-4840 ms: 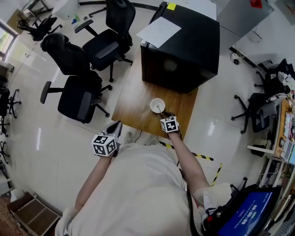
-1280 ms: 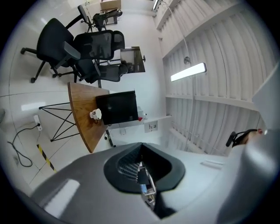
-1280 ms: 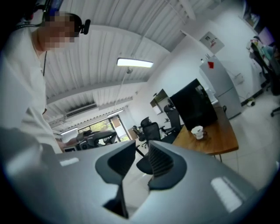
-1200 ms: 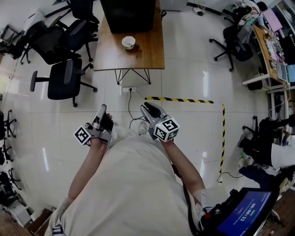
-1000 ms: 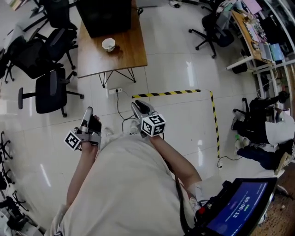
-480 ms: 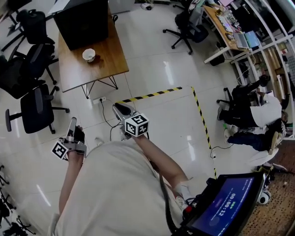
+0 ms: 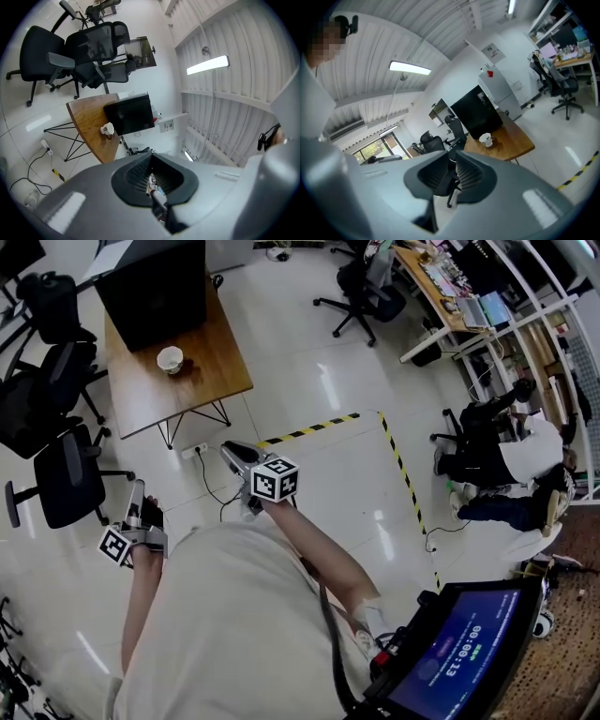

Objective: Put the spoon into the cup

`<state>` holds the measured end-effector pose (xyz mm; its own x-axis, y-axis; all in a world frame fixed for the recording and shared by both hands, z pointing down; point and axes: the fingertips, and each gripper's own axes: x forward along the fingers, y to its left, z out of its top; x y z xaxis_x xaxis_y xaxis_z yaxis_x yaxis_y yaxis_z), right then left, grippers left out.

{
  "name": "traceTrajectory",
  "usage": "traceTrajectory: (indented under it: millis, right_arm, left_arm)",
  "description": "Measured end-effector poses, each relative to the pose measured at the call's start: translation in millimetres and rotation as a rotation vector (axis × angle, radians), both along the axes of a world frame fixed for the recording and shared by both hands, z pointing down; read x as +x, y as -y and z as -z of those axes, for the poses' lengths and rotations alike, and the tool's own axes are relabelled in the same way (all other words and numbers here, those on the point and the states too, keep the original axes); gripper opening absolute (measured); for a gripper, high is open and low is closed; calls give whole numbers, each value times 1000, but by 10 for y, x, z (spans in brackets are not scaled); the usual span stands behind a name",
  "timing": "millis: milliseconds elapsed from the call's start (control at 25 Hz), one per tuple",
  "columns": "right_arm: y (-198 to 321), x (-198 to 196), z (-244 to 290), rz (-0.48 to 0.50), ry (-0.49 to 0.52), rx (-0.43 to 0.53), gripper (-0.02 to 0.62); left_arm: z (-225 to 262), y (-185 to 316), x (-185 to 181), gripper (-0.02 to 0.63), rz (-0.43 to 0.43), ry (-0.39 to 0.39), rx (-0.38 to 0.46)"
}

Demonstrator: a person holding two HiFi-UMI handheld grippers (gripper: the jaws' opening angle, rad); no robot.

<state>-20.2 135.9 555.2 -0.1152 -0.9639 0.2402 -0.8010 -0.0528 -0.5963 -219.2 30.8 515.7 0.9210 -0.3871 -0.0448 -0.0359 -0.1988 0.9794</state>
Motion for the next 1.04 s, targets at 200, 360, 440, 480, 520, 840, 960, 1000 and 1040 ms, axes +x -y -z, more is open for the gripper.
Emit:
traceTrajectory:
  millis: [200,360,440,480,520,840,960,1000,1040]
  right_arm:
    - [102,100,35,-6,43,20,41]
    - [83,144,52,0,31,23,41]
    - [96,158,40,0,26,21,41]
    - [118,156,28,1,24,20,41]
    - [146,149,12,4,23,19,41]
    - [193,165,-84,9,38,6,37]
    - [91,223,-98,-4,41,-3,37]
    - [36,253,-104,-12,42,-8,37]
    - [-21,284,-108,-20,43,-13,37]
  left_arm:
    - [-38,87,24,4,21,-26,-31]
    - [-11,90,111,4,10,-36,-15]
    - [1,103,135,4,8,-31,-16]
    - [-4,117,131,4,11,-24,-21]
    - [-15,135,120,4,15,-18,-25]
    - [-68,181,127,4,19,-3,-24]
    - [-72,115,272,4,-10,-11,-31]
    - [-81,81,336,4,-24,-14,-33]
    - [-92,46,402,4,-39,-16,-35]
